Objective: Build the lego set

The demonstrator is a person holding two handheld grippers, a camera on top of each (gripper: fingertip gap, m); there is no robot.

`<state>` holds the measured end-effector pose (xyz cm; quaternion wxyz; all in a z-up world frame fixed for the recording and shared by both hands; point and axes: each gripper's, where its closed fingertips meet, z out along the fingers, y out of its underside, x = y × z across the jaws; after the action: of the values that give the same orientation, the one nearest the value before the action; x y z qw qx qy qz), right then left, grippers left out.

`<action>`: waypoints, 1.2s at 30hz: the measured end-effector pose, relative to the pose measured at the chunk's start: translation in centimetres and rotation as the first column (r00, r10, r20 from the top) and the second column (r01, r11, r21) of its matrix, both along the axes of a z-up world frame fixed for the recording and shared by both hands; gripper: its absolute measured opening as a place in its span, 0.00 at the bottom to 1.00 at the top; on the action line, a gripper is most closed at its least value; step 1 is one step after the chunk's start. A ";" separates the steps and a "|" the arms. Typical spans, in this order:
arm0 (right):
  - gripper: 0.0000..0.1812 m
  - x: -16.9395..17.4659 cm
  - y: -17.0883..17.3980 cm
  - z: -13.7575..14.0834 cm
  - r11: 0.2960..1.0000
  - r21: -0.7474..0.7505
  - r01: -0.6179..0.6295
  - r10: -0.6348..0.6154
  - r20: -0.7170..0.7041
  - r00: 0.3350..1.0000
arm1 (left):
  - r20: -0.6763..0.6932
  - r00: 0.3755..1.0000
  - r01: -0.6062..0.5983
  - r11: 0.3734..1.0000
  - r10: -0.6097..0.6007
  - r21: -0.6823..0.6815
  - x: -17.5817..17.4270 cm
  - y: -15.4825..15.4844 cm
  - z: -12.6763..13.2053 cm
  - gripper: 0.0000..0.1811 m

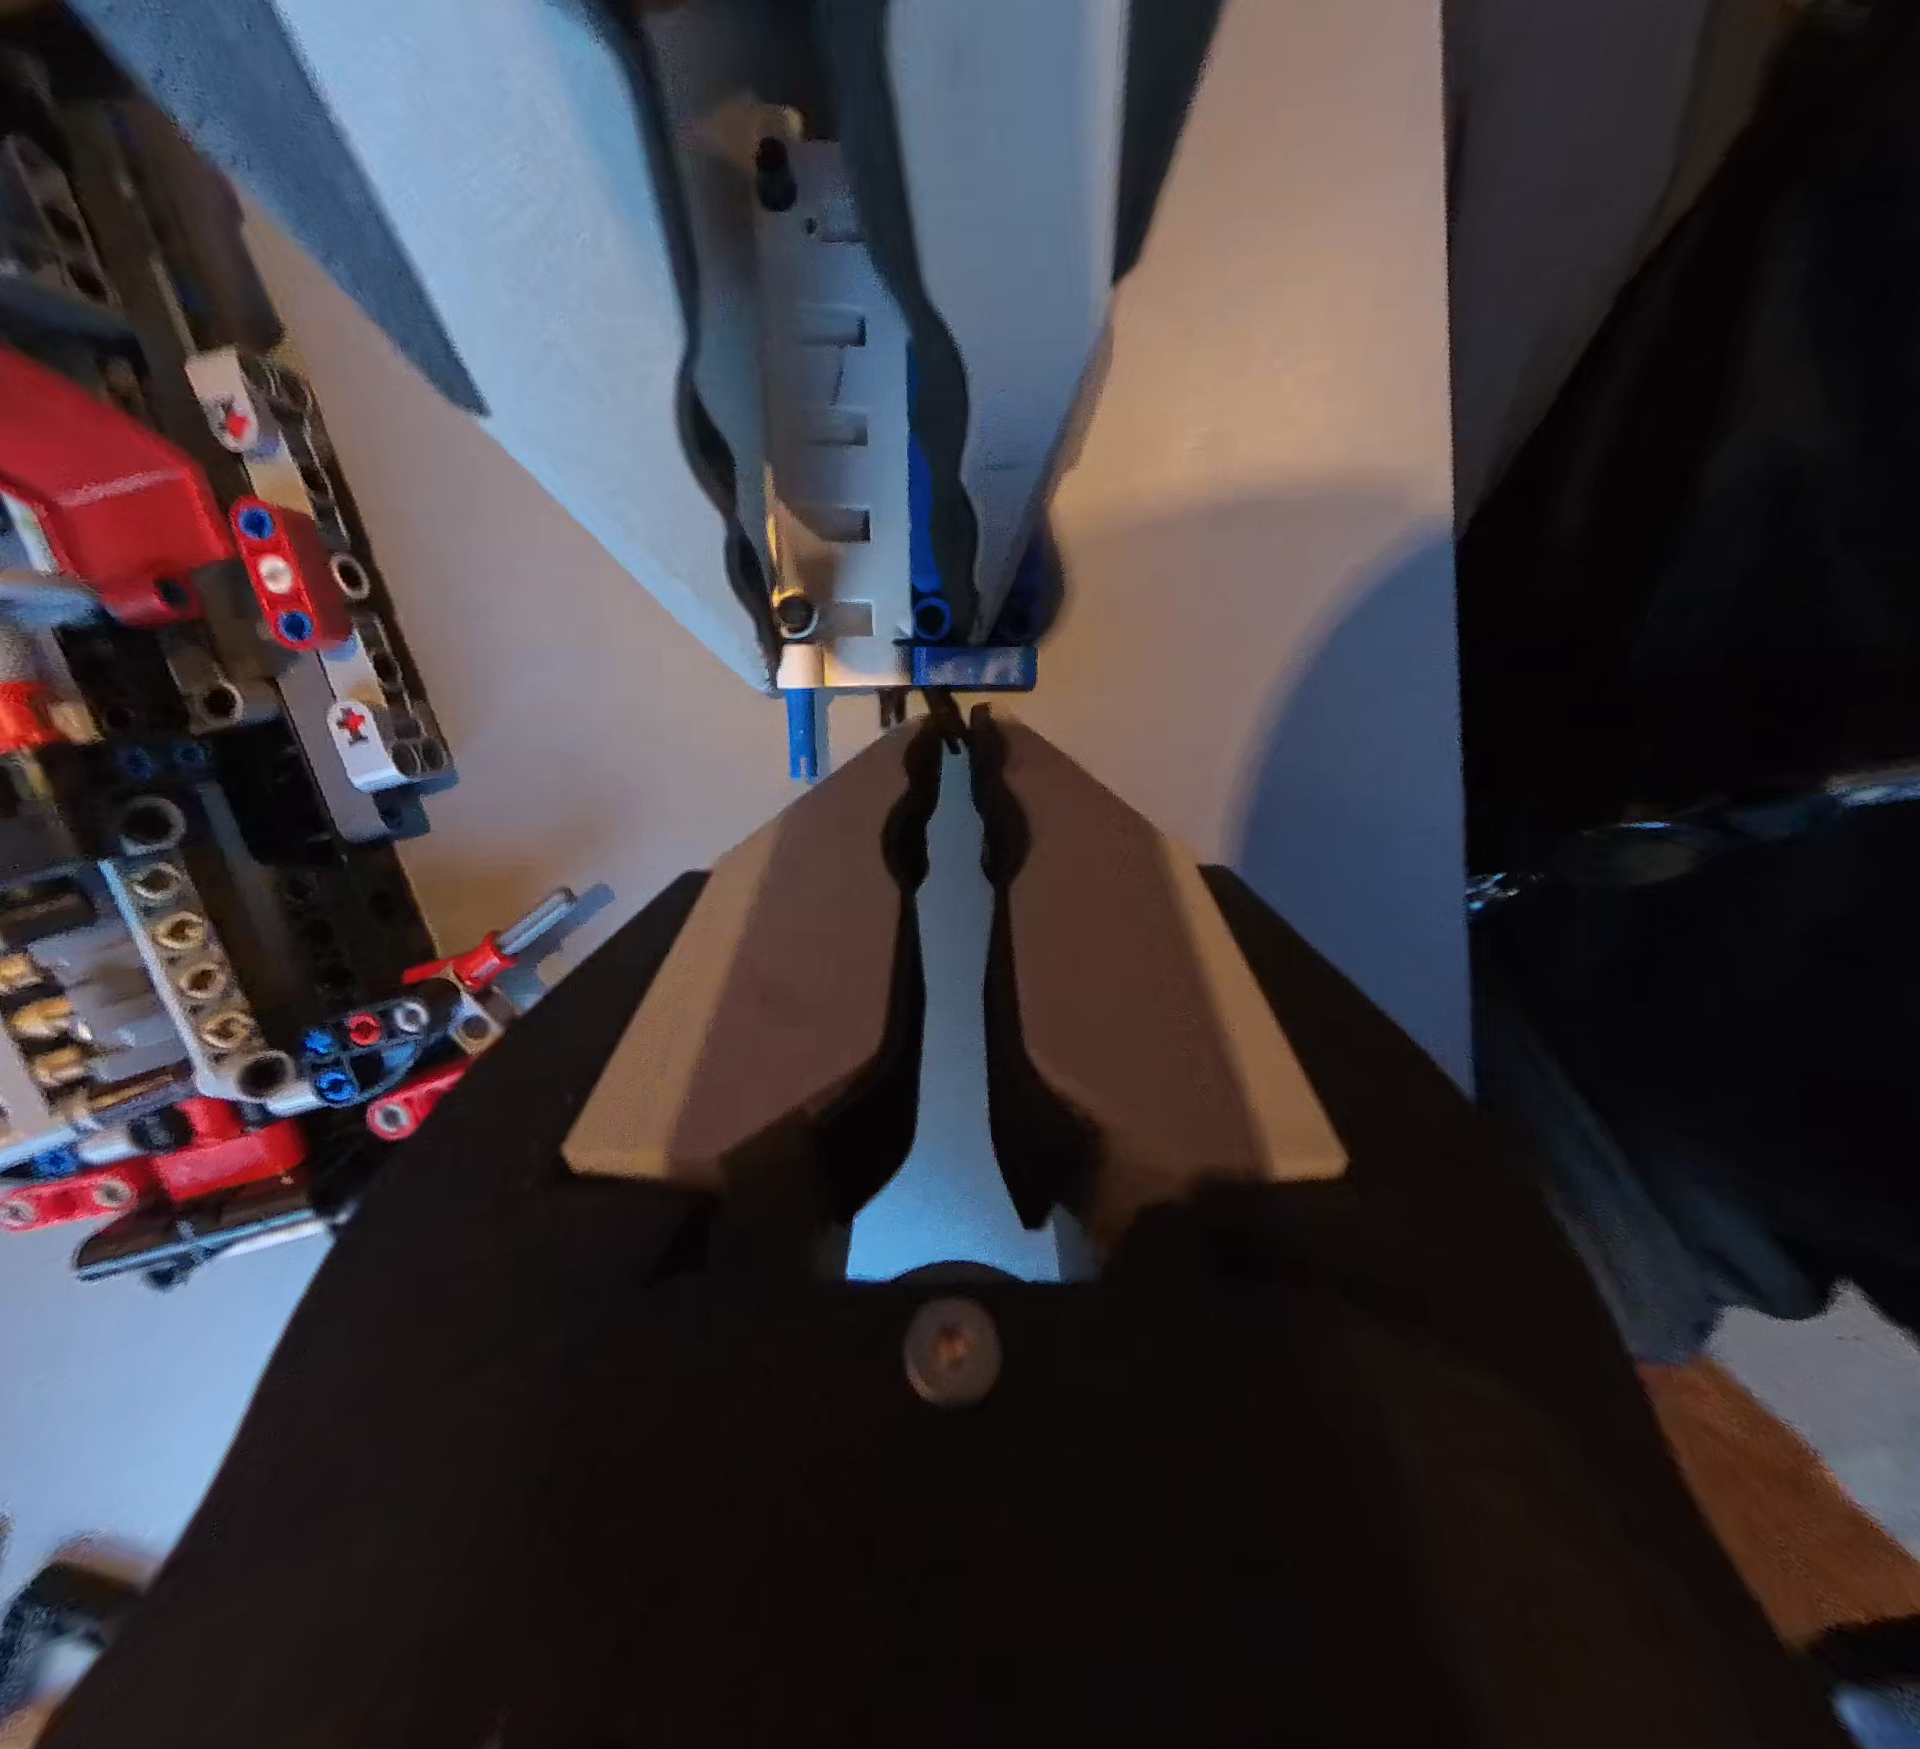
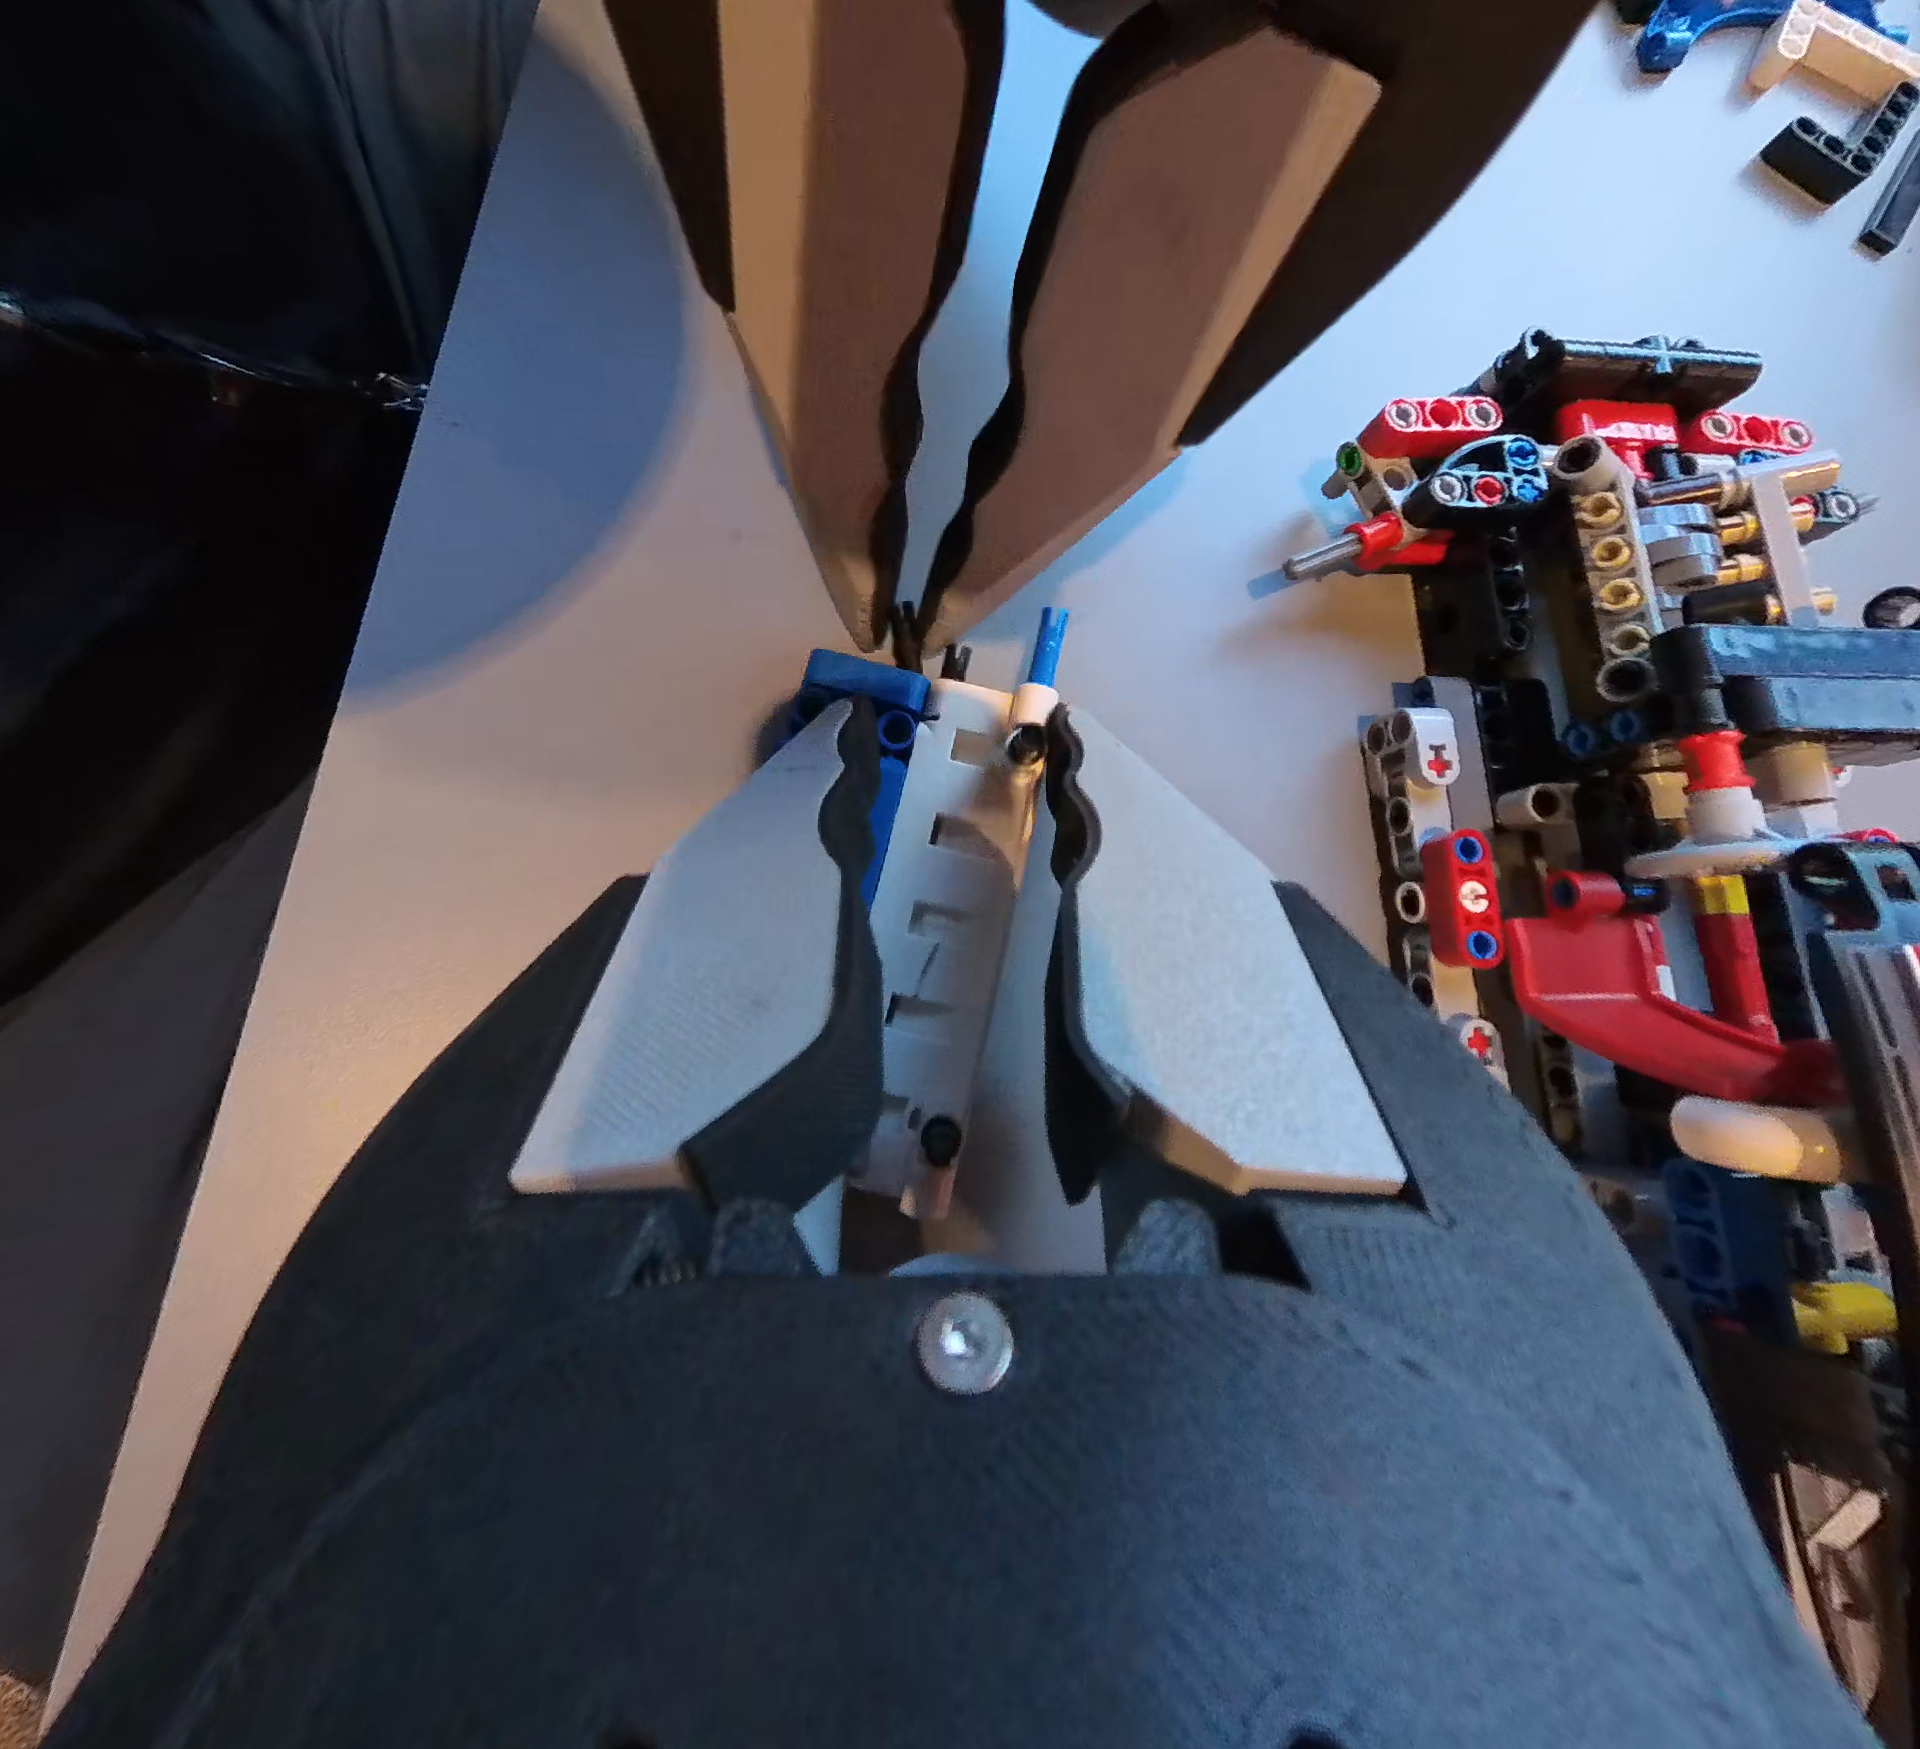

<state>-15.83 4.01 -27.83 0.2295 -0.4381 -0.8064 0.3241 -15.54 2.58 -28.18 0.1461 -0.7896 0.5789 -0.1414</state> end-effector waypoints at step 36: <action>0.17 0.2 0.1 0.1 0.993 -0.114 -0.011 0.015 0.027 1.000 | 0.272 0.957 0.086 0.994 -0.099 0.062 -0.3 -0.1 0.1 0.03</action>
<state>-15.68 4.10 -27.77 0.1906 -0.4498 -0.7925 0.3650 -15.85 2.52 -28.10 0.2378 -0.7306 0.5927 -0.2417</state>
